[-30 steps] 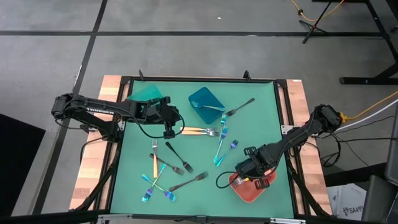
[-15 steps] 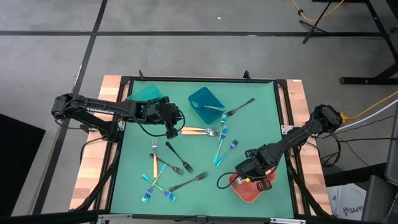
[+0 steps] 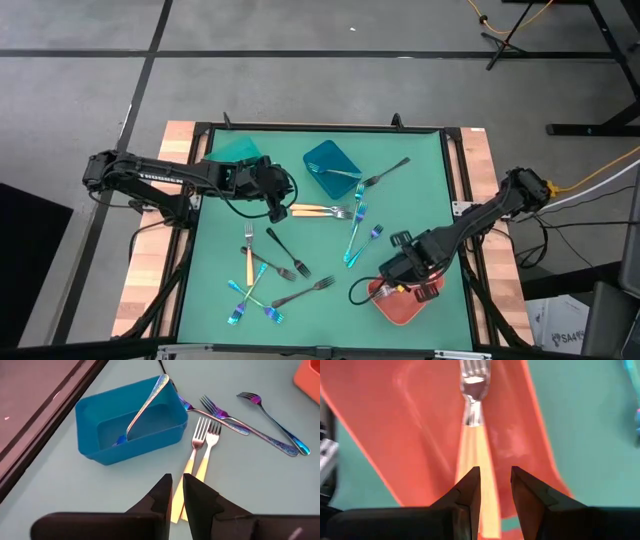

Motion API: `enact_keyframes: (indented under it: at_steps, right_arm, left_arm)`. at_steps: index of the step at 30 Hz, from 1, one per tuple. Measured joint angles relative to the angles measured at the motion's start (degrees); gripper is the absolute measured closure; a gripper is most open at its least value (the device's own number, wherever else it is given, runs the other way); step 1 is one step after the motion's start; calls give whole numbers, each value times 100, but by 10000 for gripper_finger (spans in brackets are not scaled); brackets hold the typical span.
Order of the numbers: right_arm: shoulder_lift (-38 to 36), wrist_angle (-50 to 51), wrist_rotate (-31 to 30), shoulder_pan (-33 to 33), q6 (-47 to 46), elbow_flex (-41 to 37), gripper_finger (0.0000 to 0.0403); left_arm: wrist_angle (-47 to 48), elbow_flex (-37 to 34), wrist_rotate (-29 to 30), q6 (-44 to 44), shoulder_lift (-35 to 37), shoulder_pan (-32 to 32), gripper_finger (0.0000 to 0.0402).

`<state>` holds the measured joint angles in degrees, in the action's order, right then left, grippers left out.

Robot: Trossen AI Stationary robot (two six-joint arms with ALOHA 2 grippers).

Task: Sort silverware by color (type)
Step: Put the black fork into the green bin

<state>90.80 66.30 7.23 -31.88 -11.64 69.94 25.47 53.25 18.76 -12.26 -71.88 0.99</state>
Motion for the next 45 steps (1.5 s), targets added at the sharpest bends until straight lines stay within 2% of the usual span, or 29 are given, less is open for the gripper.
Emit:
enact_keyframes:
  at_steps: [3,7,14,24,31,45]
  right_arm:
    - [0,137,-258,1,161,115,306]
    - [0,155,-495,2,333,151,306]
    - [0,164,-621,2,454,152,306]
    - [0,201,-665,2,455,152,306]
    - [0,272,-665,2,454,152,306]
    - [0,267,-665,2,450,150,306]
  left_arm:
    - [-2,0,0,-174,0,0,343]
    - [-5,0,0,-260,0,0,299]
    - [-118,0,-282,-261,-97,-2,244]
    - [-255,0,-1216,-213,-933,-208,255]
    - [-247,0,-1693,313,-1539,-537,267]
    - [-244,0,-1699,1485,-2361,-1353,269]
